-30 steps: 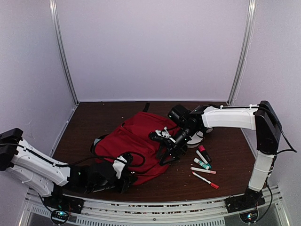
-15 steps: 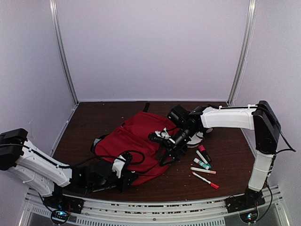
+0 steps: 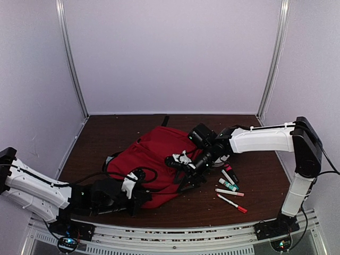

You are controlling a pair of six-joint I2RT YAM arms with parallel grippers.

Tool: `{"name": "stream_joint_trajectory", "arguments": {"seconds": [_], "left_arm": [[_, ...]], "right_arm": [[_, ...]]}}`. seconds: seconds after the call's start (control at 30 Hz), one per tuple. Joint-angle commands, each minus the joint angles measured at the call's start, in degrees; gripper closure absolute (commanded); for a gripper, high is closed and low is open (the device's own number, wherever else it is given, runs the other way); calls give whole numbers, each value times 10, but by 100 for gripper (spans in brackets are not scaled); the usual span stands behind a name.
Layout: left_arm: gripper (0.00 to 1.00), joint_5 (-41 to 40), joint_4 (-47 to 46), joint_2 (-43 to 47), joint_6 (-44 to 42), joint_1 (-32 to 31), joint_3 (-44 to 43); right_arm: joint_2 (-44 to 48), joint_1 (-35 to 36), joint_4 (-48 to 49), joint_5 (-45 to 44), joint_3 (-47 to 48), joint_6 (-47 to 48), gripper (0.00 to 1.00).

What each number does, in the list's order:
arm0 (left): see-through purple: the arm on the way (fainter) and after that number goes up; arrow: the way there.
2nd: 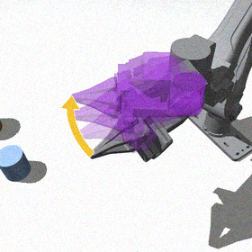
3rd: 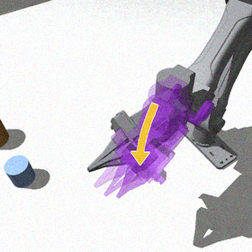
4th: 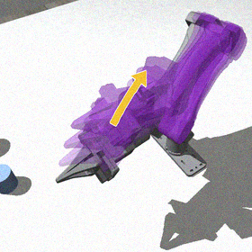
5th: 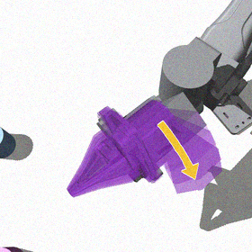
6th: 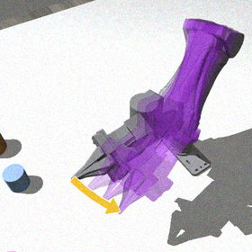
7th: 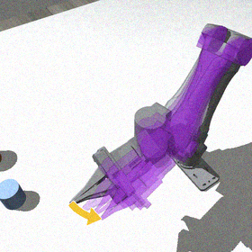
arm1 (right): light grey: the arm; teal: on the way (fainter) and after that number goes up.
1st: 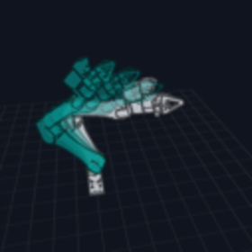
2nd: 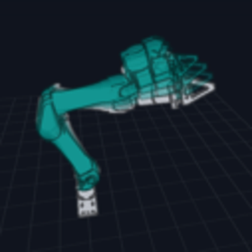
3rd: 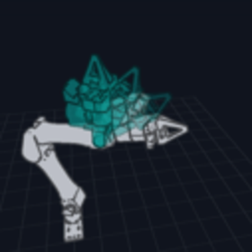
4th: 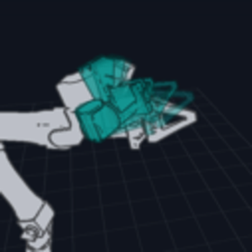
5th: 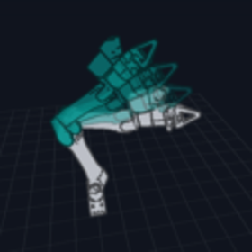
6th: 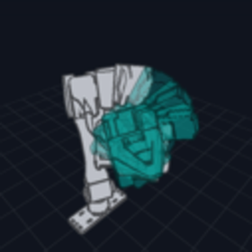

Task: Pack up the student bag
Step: Hold the largest pocket of the student bag.

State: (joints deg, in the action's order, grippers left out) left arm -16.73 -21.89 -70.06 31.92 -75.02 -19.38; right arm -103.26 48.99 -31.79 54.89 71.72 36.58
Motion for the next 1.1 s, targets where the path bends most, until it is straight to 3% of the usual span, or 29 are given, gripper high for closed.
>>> {"name": "stream_joint_trajectory", "arguments": {"seconds": [0.0, 0.3, 0.57, 0.6, 0.77, 0.83, 0.97, 1.07], "left_arm": [[100, -17, 65, 37, 3, 3, -13], [100, 18, 123, 96, 11, 2, -16], [100, 63, 132, 100, 17, 2, -31], [100, 71, 134, 95, 20, 2, -35], [100, 92, 138, 81, 41, 2, -44], [100, 94, 151, 84, 48, 2, -46], [100, 81, 235, 112, 62, 3, -60], [100, 45, 269, 189, 82, 3, -45]], "right_arm": [[19, 41, 124, -57, -27, -69, 51], [9, 75, 260, -118, -37, -174, 49], [-58, 104, 215, -109, 13, -157, 48], [-63, 105, 206, -105, 18, -152, 50], [-77, 105, 140, -101, 30, -109, 89], [-78, 104, 109, -118, 31, -94, 100], [-56, 97, 97, -169, -5, -76, 100], [-41, 96, 81, -209, -27, -60, 100]]}}
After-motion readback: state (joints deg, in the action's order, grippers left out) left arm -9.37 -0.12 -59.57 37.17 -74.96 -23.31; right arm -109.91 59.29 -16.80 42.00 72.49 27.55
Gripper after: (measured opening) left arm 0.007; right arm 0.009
